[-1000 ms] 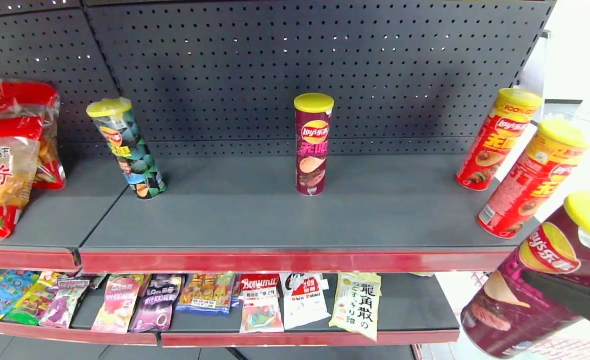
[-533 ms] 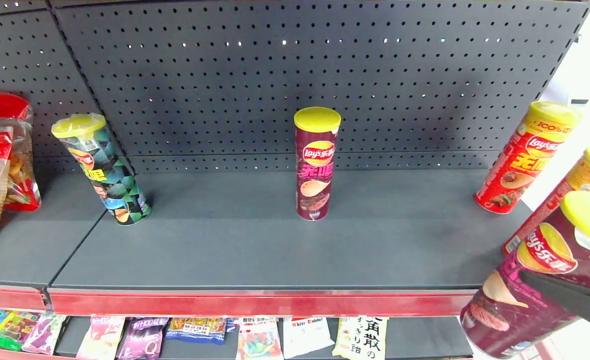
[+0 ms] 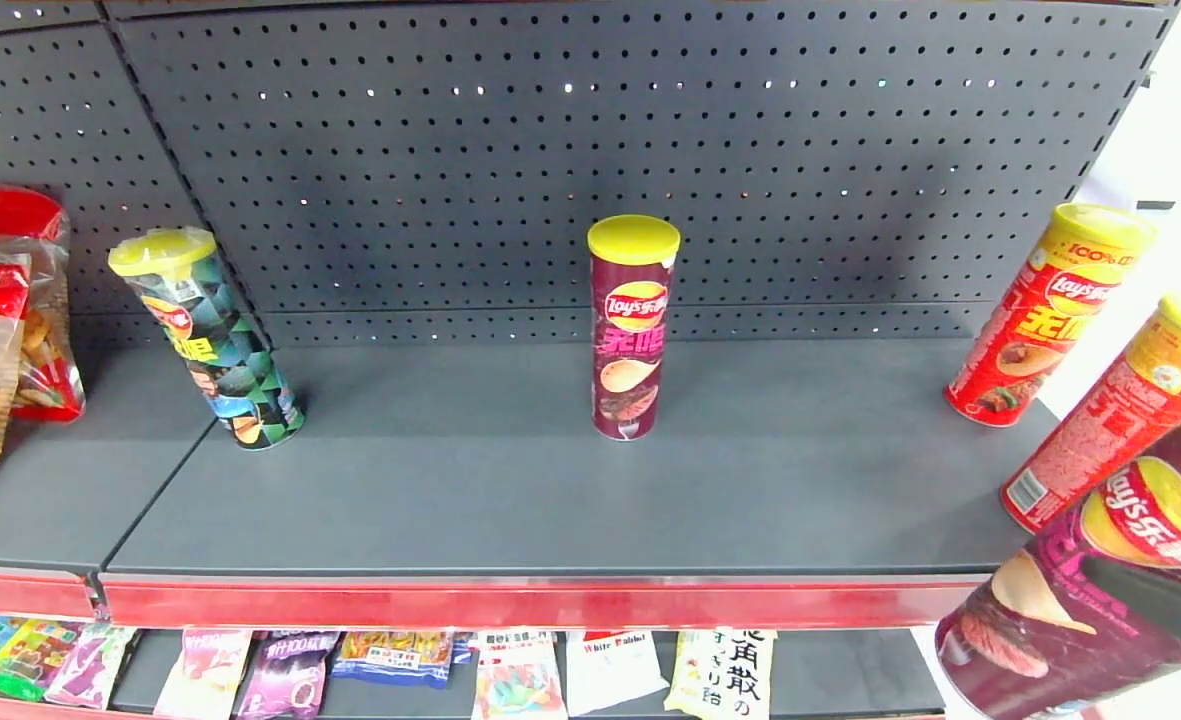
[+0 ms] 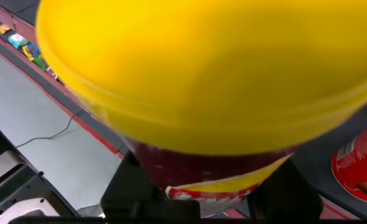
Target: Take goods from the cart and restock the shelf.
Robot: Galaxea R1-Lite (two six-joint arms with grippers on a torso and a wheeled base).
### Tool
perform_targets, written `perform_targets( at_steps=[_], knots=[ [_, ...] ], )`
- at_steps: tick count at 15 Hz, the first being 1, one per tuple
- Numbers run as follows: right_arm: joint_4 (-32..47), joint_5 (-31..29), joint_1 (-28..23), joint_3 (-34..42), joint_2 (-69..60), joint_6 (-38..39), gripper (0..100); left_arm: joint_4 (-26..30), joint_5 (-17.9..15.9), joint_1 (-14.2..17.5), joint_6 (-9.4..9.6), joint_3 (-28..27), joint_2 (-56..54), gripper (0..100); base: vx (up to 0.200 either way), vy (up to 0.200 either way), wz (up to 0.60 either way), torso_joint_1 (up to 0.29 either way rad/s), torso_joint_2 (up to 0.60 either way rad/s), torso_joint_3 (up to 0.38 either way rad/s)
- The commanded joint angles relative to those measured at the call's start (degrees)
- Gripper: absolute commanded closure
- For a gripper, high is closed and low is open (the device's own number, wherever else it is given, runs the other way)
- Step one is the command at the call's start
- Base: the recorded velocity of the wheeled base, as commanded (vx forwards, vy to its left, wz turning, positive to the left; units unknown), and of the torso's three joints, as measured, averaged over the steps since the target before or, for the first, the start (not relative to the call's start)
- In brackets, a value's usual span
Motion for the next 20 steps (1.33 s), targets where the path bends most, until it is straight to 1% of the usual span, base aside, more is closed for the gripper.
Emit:
perform_targets(
  at_steps=[1, 3, 4, 5, 6, 7, 8, 9, 11, 12, 13, 14, 15, 16, 17, 20],
  knots=[
    [0.01, 1.06, 1.04, -0.43, -0.54, -0.01, 100, 0.14, -7.64, -0.81, -5.04, -24.33, 26.80, 0, 0.000, 0.000, 0.00, 0.000, 0.00, 0.000],
    [0.01, 0.89, 2.71, -0.43, 0.61, -0.19, 100, -0.56, -16.08, -2.22, -0.12, -33.82, 42.45, 0, 0.000, 0.000, 0.00, 0.000, 0.00, 0.000],
    [0.01, 0.80, 2.88, -0.43, 1.31, -0.19, 100, -1.53, -19.16, -2.22, 1.12, -37.07, 49.30, 0, 0.000, 0.000, 0.00, 0.000, 0.00, 0.000],
    [-0.08, 0.71, 2.88, -0.60, 2.01, -0.19, 100, -4.07, -22.50, -2.48, 2.52, -38.04, 54.49, 0, 0.000, 0.000, 0.00, 0.000, 0.00, 0.000],
    [-0.25, 0.71, 2.88, -1.13, 2.63, -0.19, 100, -7.24, -26.63, -2.74, 4.54, -38.12, 58.97, 0, 0.000, 0.000, 0.00, 0.000, 0.00, 0.000],
    [-0.08, 0.53, 2.88, -2.89, 3.33, -0.19, 100, -14.88, -36.38, -3.01, 9.82, -38.65, 68.46, 0, 0.000, 0.000, 0.00, 0.000, 0.00, 0.000],
    [-0.25, 0.53, 2.71, -3.50, 3.86, -0.19, 100, -17.96, -39.64, -3.97, 11.49, -40.50, 73.82, 0, 0.000, 0.000, 0.00, 0.000, 0.00, 0.000],
    [-0.25, 0.45, 2.71, -3.94, 3.95, -0.19, 100, -19.19, -40.69, -6.26, 11.66, -43.22, 77.87, 0, 0.000, 0.000, 0.00, 0.000, 0.00, 0.000],
    [-0.08, 0.18, 2.71, -4.03, 3.86, -0.19, 100, -19.10, -41.57, -11.97, 11.57, -49.46, 84.11, 0, 0.000, 0.000, 0.00, 0.000, 0.00, 0.000],
    [-0.08, 0.01, 2.71, -4.03, 3.86, -0.19, 100, -19.19, -41.48, -13.29, 11.57, -50.69, 85.60, 0, 0.000, 0.000, 0.00, 0.000, 0.00, 0.000],
    [-0.08, -0.43, 2.71, -4.21, 3.95, -0.10, 100, -19.37, -41.22, -16.01, 11.66, -53.42, 89.64, 0, 0.000, 0.000, 0.00, 0.000, 0.00, 0.000],
    [0.10, -0.43, 2.71, -4.65, 4.03, -0.10, 100, -19.37, -41.04, -17.33, 11.66, -55.26, 91.49, 0, 0.000, 0.000, 0.00, 0.000, 0.00, 0.000],
    [0.10, -0.43, 2.71, -4.82, 4.12, -0.10, 100, -19.37, -40.69, -17.95, 11.84, -57.37, 93.60, 0, 0.000, 0.000, 0.00, 0.000, 0.00, 0.000],
    [0.01, -0.43, 2.62, -4.91, 4.21, -0.10, 100, -19.37, -40.51, -18.04, 11.93, -58.51, 94.74, 0, 0.000, 0.000, 0.00, 0.000, 0.00, 0.000],
    [0.01, -0.43, 2.62, -4.91, 4.21, -0.10, 100, -19.37, -39.90, -18.74, 11.93, -60.89, 97.11, 0, 0.000, 0.000, 0.00, 0.000, 0.00, 0.000],
    [0.01, -0.43, 2.62, -4.91, 4.21, -0.01, 100, -19.37, -39.64, -20.15, 12.10, -65.63, 100.81, 0, 0.000, 0.000, 0.00, 0.000, 0.00, 0.000]
  ],
)
